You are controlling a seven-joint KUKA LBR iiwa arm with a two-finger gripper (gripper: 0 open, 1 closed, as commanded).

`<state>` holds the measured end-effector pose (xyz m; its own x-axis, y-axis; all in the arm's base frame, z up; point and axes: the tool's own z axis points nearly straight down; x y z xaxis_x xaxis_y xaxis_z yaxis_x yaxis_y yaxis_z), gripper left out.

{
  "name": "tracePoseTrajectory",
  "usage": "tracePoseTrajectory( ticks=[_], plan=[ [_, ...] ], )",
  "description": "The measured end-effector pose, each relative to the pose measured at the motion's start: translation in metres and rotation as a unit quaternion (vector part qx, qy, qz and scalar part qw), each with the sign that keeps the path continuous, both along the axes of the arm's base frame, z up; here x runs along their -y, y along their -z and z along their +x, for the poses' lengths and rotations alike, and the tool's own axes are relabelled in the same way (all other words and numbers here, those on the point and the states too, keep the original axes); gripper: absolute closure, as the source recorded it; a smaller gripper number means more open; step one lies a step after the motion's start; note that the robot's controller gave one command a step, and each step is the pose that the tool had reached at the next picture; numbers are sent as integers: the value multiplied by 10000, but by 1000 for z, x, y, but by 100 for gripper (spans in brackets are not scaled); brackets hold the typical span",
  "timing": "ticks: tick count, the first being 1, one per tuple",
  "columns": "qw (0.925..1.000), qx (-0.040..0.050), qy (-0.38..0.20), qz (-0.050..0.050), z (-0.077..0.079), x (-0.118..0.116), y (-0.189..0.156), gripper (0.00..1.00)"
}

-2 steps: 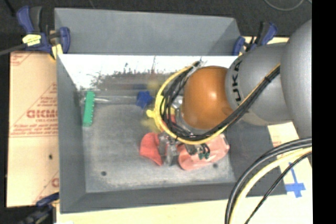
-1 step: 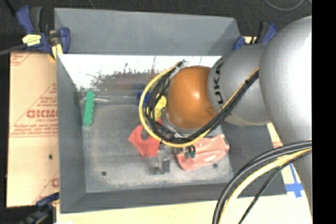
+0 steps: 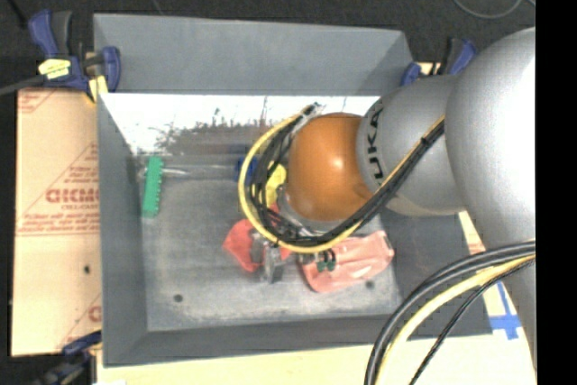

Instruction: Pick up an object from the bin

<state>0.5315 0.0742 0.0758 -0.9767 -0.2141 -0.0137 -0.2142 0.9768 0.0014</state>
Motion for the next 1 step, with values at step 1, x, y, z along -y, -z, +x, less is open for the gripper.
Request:
tracePoseTrajectory(
  ticks=[1],
  plan=[
    [10000, 0, 2, 0, 0, 0, 0, 100]
  ],
)
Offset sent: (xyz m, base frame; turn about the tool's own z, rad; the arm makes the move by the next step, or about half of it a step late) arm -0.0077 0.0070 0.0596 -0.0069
